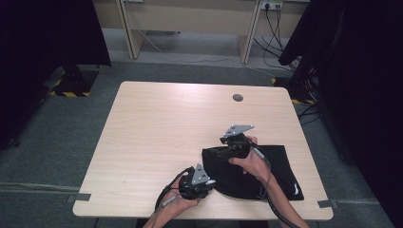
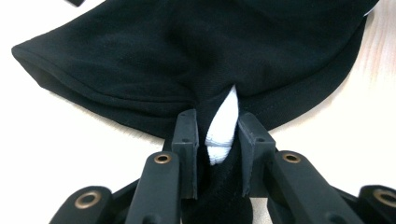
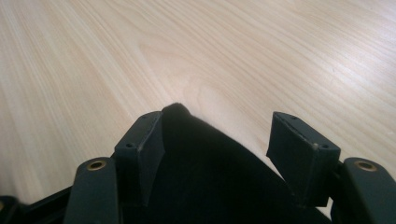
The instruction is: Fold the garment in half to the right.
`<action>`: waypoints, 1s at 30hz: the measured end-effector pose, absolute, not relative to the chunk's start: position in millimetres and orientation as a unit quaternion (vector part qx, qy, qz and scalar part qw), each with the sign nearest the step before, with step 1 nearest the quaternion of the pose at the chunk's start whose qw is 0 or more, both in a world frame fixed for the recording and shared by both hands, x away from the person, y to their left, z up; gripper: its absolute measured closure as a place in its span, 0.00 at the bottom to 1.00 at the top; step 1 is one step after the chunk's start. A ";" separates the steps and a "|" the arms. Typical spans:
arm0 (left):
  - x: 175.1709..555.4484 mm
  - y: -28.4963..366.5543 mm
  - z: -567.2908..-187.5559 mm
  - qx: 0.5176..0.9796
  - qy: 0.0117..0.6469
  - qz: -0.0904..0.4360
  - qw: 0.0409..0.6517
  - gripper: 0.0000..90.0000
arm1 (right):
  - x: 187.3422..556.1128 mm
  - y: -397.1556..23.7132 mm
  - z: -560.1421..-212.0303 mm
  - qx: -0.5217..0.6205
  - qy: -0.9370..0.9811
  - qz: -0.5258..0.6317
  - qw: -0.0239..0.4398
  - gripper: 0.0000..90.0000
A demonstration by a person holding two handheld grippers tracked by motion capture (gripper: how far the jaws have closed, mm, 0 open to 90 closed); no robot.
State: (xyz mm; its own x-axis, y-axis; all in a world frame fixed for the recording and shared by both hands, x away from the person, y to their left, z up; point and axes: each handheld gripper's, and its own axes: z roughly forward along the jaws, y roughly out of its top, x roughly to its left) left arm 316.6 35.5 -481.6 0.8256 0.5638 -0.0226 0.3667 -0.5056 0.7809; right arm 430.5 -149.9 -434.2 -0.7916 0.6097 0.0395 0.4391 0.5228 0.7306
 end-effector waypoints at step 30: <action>318.9 37.4 -479.3 0.864 0.262 0.117 0.415 0.83 | 456.7 -112.9 -459.1 0.283 0.889 0.357 0.041 0.91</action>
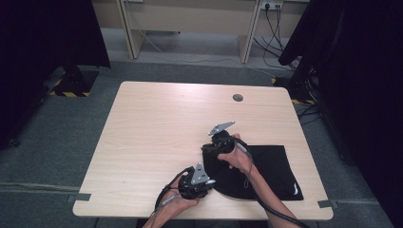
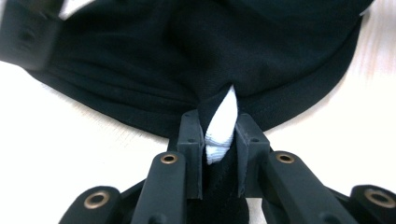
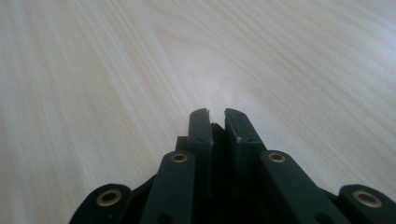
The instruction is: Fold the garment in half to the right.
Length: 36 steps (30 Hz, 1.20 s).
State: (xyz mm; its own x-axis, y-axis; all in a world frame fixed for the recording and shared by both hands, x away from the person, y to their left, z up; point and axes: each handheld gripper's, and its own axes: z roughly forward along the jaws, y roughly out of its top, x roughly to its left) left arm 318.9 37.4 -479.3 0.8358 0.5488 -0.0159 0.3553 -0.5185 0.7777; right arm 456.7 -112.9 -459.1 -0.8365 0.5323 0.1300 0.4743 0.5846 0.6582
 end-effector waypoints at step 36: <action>337.7 21.5 -370.2 0.882 0.202 0.120 0.409 0.83 | 452.0 -169.2 -369.6 0.274 0.839 0.464 0.071 0.93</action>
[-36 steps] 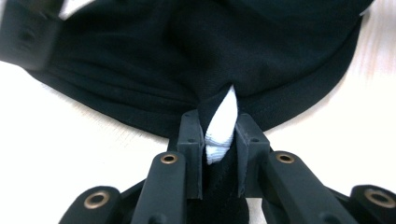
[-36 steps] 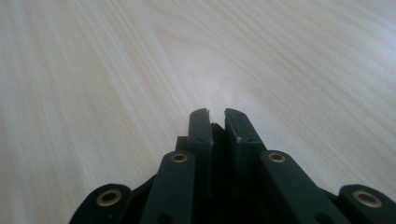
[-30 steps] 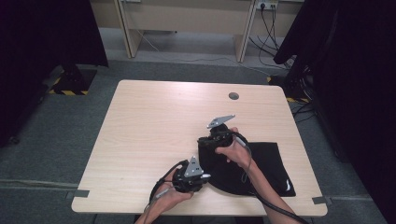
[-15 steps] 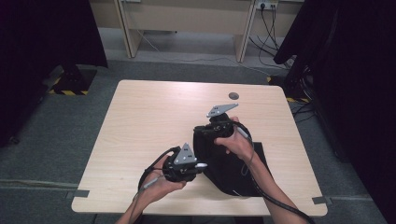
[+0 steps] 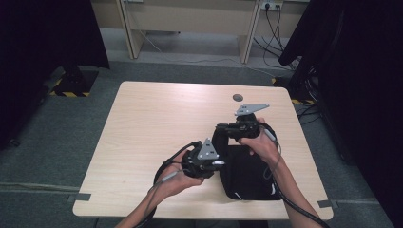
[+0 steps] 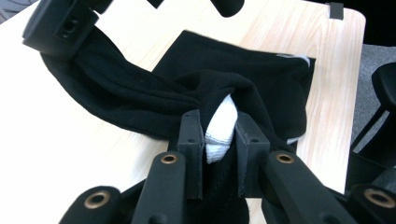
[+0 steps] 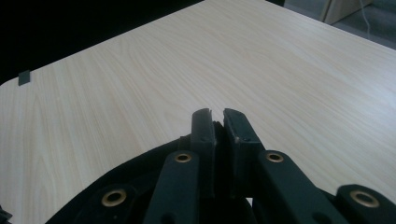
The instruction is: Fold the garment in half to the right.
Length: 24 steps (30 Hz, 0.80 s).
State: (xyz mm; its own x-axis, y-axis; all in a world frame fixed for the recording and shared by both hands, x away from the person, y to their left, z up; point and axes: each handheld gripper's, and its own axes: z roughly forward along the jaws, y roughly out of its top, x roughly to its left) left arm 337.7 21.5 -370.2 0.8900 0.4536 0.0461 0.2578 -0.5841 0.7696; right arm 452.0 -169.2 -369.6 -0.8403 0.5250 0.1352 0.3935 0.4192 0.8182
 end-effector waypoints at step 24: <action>349.7 -62.7 -408.3 0.887 0.181 0.065 0.419 0.74 | 449.3 -248.4 -399.6 0.348 0.835 0.414 0.101 0.68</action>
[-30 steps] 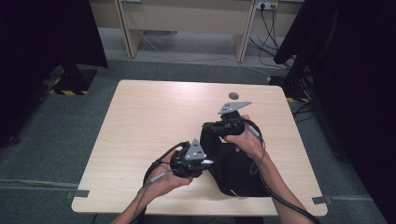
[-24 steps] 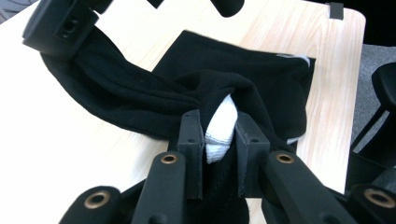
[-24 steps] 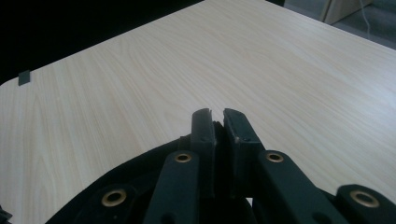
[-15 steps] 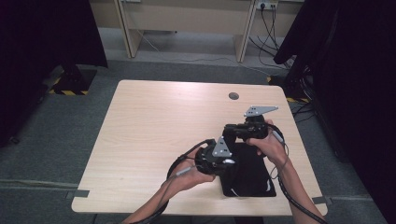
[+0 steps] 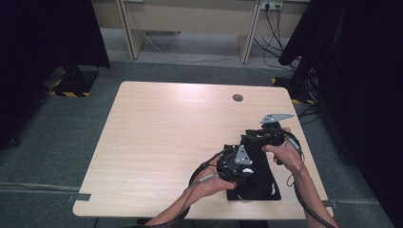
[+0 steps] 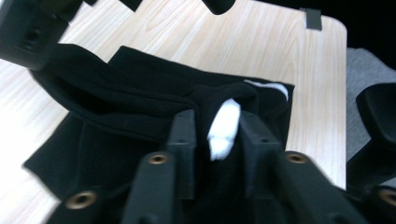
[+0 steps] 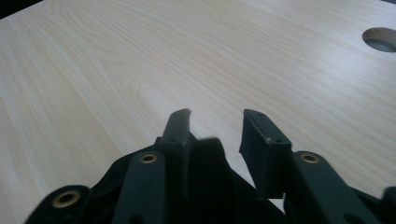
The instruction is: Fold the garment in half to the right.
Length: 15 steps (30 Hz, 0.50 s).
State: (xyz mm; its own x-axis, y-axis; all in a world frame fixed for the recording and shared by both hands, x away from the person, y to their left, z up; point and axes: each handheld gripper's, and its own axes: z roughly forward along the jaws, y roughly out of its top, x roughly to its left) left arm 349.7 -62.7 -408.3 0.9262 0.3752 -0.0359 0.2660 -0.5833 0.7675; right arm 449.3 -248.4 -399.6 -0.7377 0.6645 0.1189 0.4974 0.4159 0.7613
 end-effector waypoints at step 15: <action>337.7 -17.0 -408.1 0.863 0.237 0.079 0.440 0.36 | 438.9 -257.5 -397.5 0.377 0.844 0.357 0.134 0.50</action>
